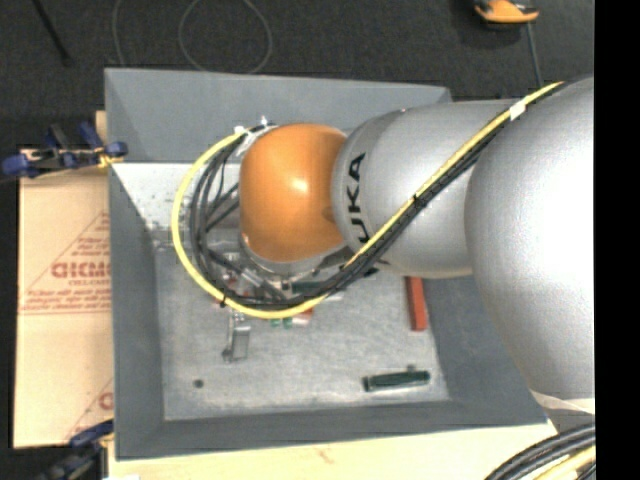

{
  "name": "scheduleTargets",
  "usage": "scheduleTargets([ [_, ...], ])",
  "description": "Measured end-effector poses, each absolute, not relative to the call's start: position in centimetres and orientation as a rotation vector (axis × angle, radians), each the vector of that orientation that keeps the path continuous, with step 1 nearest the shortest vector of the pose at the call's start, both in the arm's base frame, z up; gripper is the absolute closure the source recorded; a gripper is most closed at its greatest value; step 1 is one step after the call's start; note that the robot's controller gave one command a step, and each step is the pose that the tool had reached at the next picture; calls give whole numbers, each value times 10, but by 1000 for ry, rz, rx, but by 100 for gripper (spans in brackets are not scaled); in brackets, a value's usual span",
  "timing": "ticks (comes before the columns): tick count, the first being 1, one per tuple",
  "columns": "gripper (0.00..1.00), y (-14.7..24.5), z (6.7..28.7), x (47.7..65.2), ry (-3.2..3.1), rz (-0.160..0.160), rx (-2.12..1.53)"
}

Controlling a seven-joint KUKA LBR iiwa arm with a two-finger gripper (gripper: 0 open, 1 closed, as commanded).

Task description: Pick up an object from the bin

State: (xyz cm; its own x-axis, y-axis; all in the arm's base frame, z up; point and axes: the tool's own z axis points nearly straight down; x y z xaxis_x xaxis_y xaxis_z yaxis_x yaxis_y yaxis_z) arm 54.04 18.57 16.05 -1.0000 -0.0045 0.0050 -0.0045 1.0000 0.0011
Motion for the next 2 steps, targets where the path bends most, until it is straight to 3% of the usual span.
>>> scheduleTargets([
  [1,0,154,68,595,-3139,-3,-196],
  [2,100,156,76,598,-3150,-9,-199],
])
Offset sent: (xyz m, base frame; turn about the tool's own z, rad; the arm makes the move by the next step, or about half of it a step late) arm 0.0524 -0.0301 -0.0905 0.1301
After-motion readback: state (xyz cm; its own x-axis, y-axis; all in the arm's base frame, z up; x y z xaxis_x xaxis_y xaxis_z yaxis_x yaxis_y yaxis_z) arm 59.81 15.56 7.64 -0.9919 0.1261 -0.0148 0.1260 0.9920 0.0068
